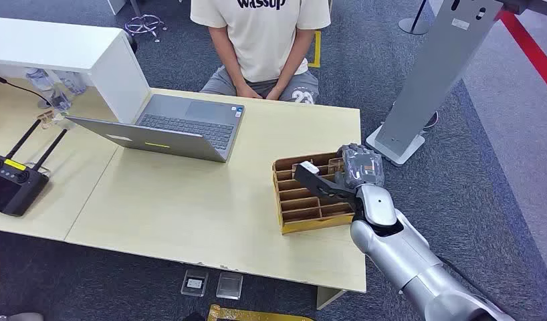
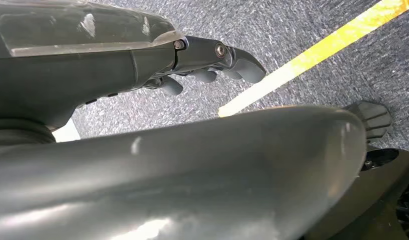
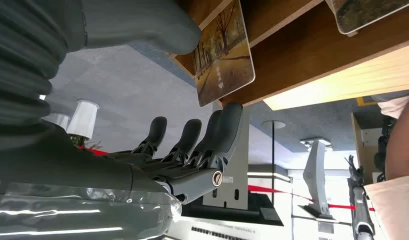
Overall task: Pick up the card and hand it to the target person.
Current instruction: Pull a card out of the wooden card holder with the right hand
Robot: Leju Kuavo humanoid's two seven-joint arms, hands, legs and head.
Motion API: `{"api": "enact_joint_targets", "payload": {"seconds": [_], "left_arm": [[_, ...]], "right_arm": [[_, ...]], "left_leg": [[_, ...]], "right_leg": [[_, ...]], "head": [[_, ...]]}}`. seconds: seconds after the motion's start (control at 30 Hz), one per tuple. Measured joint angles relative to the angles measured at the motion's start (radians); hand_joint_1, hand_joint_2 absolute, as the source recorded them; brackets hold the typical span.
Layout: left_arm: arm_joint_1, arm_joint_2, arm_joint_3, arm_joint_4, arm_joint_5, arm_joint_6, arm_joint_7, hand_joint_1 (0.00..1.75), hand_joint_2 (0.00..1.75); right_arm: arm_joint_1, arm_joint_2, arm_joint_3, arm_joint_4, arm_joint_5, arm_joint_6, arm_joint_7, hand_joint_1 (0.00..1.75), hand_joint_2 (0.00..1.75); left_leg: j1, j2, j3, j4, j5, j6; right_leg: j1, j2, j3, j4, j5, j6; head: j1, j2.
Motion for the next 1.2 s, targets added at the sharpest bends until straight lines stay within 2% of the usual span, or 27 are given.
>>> {"api": "enact_joint_targets", "payload": {"seconds": [0.53, 0.77, 0.93, 1.2], "left_arm": [[0.0, 0.0, 0.0, 0.0, 0.0, 0.0, 0.0, 0.0, 0.0], [0.0, 0.0, 0.0, 0.0, 0.0, -0.002, 0.0, 0.0, 0.0], [0.0, 0.0, 0.0, 0.0, 0.0, -0.002, 0.0, 0.0, 0.0], [0.0, 0.0, 0.0, 0.0, 0.0, -0.001, 0.0, 0.0, 0.0]], "right_arm": [[0.0, 0.0, 0.0, 0.013, -0.004, 0.0, -0.006, 0.87, 1.75], [0.0, 0.0, 0.0, 0.013, -0.004, 0.0, -0.006, 1.07, 1.75], [0.0, 0.0, 0.0, 0.013, -0.004, 0.0, -0.006, 1.31, 1.75], [0.0, 0.0, 0.0, 0.012, -0.004, 0.0, -0.006, 1.35, 1.75]], "left_leg": [[0.0, 0.0, 0.0, 0.0, 0.0, 0.0], [0.0, 0.0, 0.0, 0.0, 0.0, 0.0], [0.0, 0.0, 0.0, 0.0, 0.0, 0.0], [0.0, 0.0, 0.0, 0.0, 0.0, 0.0]], "right_leg": [[0.0, 0.0, 0.0, 0.0, 0.0, 0.0], [0.0, 0.0, 0.0, 0.0, 0.0, 0.0], [0.0, 0.0, 0.0, 0.0, 0.0, 0.0], [0.0, 0.0, 0.0, 0.0, 0.0, 0.0]], "head": [[0.0, 0.0], [0.0, 0.0], [0.0, 0.0], [0.0, 0.0]]}}
